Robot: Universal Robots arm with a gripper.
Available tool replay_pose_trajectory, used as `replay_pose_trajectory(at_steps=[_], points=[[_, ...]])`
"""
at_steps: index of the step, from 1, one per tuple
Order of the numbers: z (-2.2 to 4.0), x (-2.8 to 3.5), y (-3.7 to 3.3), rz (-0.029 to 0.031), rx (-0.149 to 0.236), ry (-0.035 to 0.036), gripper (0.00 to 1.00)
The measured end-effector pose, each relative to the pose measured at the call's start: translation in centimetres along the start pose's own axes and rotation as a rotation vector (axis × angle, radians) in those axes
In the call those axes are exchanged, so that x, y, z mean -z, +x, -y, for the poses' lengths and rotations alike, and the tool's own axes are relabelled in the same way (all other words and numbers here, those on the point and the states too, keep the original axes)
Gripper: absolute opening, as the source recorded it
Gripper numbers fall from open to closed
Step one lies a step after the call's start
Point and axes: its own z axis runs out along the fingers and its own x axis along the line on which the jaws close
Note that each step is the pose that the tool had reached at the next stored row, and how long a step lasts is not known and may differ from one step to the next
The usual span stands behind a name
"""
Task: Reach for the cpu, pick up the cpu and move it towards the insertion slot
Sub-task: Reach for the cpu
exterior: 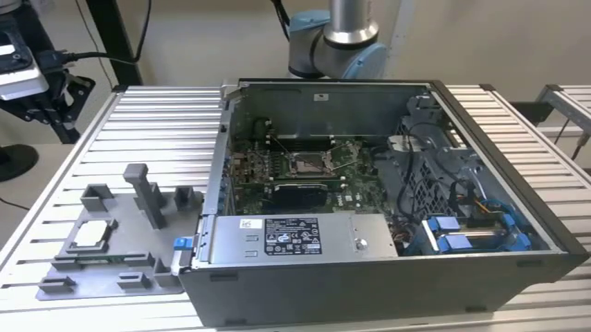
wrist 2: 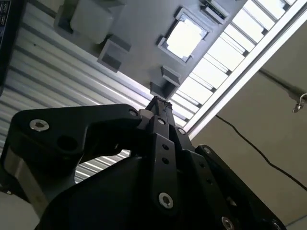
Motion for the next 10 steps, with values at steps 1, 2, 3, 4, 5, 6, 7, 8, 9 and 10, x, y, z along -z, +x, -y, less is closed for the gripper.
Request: replay_pose_trajectory(at_steps=[1, 2, 3, 4, 5, 6, 7, 8, 9, 10], points=[[0.24, 0.0, 0.07, 0.0, 0.0, 0.0, 0.0], [0.5, 0.01, 0.12, 0.0, 0.0, 0.0, 0.0], [0.76, 0.02, 0.16, 0.0001, 0.0, -0.0001, 0.0], [0.97, 0.03, 0.18, 0.0, 0.0, 0.0, 0.0], [1.16, 0.03, 0.19, 0.0, 0.0, -0.0001, 0.0], [1.33, 0.03, 0.2, 0.0, 0.0, 0.0, 0.0], [1.37, 0.03, 0.2, 0.0, 0.0, 0.0, 0.0], [1.37, 0.03, 0.2, 0.0001, 0.0, 0.0, 0.0], [1.37, 0.03, 0.2, 0.0001, 0.0, -0.0001, 0.0], [1.37, 0.03, 0.2, 0.0001, 0.0, -0.0001, 0.0]])
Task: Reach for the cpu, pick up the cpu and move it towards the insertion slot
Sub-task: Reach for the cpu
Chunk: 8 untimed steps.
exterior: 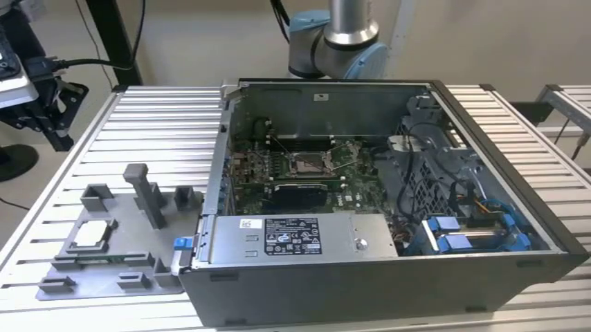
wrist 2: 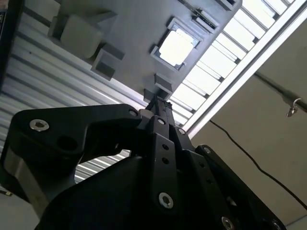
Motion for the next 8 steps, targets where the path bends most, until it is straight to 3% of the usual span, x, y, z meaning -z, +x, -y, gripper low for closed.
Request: replay_pose_trajectory(at_steps=[6, 7, 8], points=[[0.0, 0.0, 0.0, 0.0, 0.001, 0.0, 0.0], [0.0, 0.0, 0.0, 0.0, 0.001, 0.0, 1.0], [0.0, 0.0, 0.0, 0.0, 0.001, 0.0, 1.0]])
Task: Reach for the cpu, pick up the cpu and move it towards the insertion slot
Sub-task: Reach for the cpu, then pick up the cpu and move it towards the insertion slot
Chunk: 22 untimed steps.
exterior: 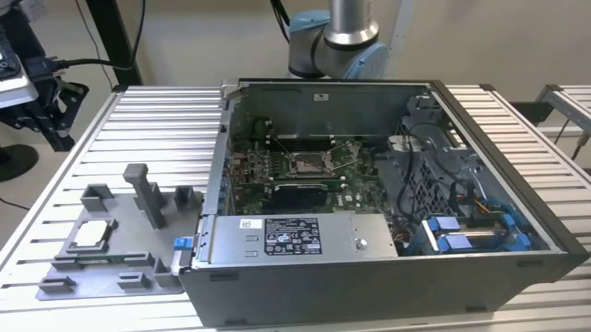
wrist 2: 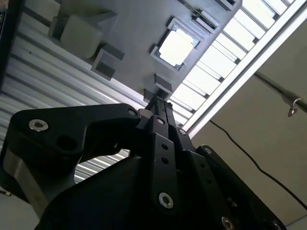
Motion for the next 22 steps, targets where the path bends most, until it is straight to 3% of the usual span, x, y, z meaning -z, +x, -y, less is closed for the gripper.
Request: replay_pose_trajectory(at_steps=[11, 22], points=[[0.0, -0.01, 0.0, -0.0002, 0.002, 0.0001, 1.0], [0.02, -0.48, 0.0, -0.0002, 0.002, 0.0001, 1.0]])
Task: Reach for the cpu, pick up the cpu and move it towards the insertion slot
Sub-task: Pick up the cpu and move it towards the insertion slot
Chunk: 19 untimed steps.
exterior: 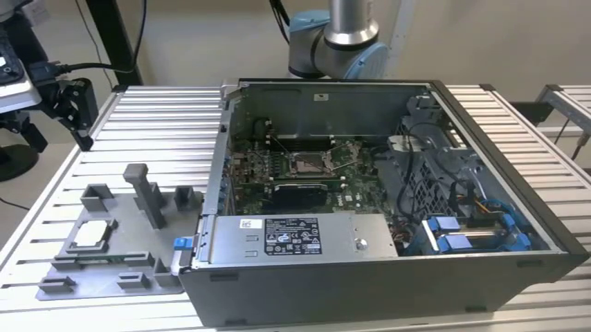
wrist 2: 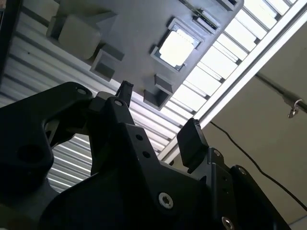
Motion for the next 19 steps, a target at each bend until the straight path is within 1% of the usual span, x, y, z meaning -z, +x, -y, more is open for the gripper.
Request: replay_pose_trajectory(at_steps=[5, 19], points=[[0.01, -0.18, 0.0, 0.0004, 0.0, -0.0002, 1.0], [0.07, -1.37, 0.0, 0.0002, 0.0, -0.0001, 1.0]])
